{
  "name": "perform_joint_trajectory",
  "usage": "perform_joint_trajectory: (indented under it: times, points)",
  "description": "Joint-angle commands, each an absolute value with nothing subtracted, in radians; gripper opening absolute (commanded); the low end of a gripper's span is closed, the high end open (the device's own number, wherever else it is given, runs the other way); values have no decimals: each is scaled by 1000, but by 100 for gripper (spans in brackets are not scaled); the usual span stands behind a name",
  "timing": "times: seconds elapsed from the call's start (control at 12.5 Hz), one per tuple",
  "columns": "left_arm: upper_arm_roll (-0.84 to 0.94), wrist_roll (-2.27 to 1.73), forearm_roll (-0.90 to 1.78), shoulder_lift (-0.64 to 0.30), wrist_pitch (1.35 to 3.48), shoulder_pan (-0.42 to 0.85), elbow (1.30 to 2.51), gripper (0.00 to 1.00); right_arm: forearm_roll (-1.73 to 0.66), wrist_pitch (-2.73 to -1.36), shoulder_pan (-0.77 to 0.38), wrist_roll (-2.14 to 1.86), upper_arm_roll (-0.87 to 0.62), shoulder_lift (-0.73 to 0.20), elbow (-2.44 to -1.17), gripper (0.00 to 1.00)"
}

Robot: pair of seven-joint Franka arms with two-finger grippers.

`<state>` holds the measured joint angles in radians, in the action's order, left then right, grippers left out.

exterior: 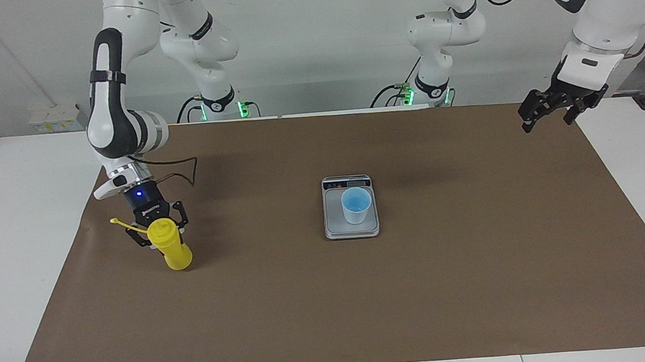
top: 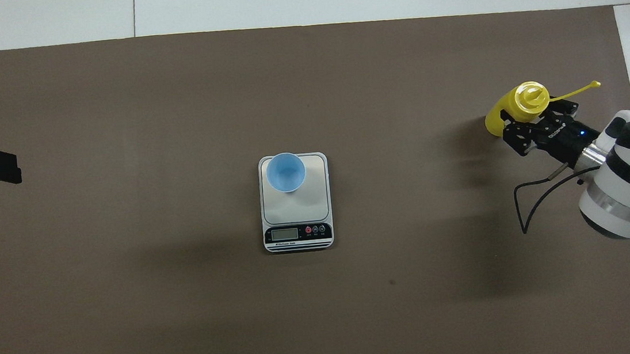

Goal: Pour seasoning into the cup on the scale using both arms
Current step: 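Lower the yellow bottle onto its side on the table with the right gripper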

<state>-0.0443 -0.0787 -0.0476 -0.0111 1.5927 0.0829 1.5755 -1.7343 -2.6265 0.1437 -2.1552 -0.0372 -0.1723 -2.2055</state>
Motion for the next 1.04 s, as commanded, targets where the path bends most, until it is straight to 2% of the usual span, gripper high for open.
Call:
perform_joint_trajectory:
  times: [0.0,0.16,0.24,0.32,0.4,0.48,0.96]
  points:
    - [-38,-74,-48,6,1578,71,1586,100,-1782,-2585,167,-2197,-44,-166,-2221,23]
    - [-38,-74,-48,6,1578,71,1586,100,-1782,-2571,172,-2197,-44,-172,-2227,35]
    - [-38,-74,-48,6,1578,71,1586,100,-1781,-2569,172,-2195,-44,-172,-2229,50]
    - [-38,-74,-48,6,1580,71,1586,100,-1781,-2569,172,-2197,-44,-172,-2230,75]
    - [-38,-74,-48,6,1578,71,1585,100,-1781,-2568,172,-2195,-43,-172,-2229,85]
    - [-38,-74,-48,6,1580,71,1586,100,-1781,-2569,172,-2194,-44,-172,-2227,100]
    - [-38,-74,-48,6,1578,71,1586,100,-1776,-2574,169,-2181,-43,-160,-2240,100]
